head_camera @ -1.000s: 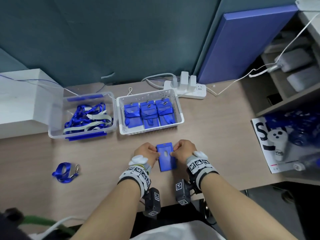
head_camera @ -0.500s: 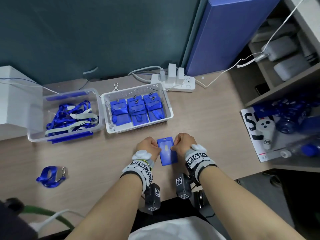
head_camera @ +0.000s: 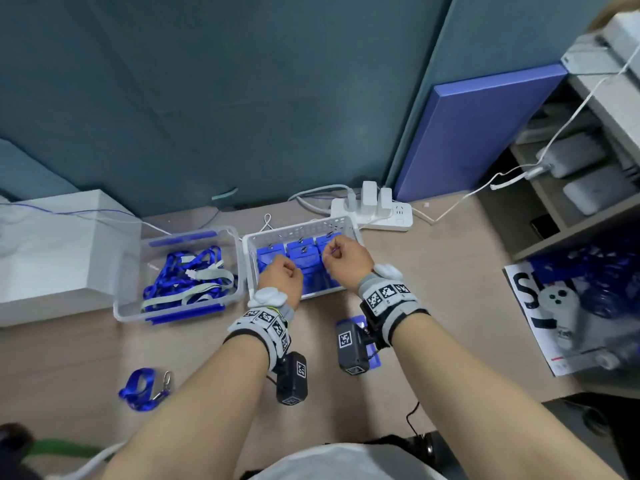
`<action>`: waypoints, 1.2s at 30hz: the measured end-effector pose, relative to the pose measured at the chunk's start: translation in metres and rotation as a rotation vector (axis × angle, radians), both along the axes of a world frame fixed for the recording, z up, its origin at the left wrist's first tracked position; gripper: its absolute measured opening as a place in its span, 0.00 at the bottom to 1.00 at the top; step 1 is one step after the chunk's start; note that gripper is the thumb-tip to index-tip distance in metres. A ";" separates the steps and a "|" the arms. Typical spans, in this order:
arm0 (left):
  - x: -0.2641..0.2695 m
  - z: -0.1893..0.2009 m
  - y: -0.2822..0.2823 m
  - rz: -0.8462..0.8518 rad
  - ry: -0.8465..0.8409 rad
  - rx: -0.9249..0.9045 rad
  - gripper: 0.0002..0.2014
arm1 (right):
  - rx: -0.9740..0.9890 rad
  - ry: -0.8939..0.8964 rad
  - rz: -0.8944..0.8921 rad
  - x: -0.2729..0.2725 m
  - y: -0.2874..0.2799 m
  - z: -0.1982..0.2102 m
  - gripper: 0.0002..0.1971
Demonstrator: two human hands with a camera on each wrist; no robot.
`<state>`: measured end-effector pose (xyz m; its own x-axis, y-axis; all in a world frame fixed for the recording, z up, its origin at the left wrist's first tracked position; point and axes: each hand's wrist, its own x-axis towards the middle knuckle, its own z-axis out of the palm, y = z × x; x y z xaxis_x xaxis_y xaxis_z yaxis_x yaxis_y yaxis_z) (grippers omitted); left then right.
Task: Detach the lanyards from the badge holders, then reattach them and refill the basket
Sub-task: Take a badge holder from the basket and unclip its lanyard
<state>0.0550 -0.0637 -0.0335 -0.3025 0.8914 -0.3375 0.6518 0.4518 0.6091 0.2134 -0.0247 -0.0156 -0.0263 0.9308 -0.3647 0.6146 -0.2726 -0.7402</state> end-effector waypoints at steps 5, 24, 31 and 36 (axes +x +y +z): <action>-0.014 -0.026 0.023 -0.045 0.043 -0.218 0.21 | -0.237 -0.119 0.080 -0.015 0.010 -0.025 0.21; -0.034 -0.006 0.018 -0.025 -0.155 -0.011 0.14 | -0.272 0.060 0.002 -0.027 0.016 -0.018 0.22; -0.035 0.027 -0.018 -0.103 -0.250 0.134 0.24 | -0.200 0.166 -0.054 -0.037 -0.007 -0.035 0.35; -0.043 0.031 -0.050 -0.225 -0.021 0.235 0.09 | -0.125 0.199 0.003 -0.043 -0.042 0.006 0.14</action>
<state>0.0118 -0.1137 -0.0024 -0.0847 0.9893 -0.1189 0.7056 0.1438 0.6939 0.1701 -0.0666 -0.0097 -0.1119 0.8785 -0.4644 0.4611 -0.3681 -0.8074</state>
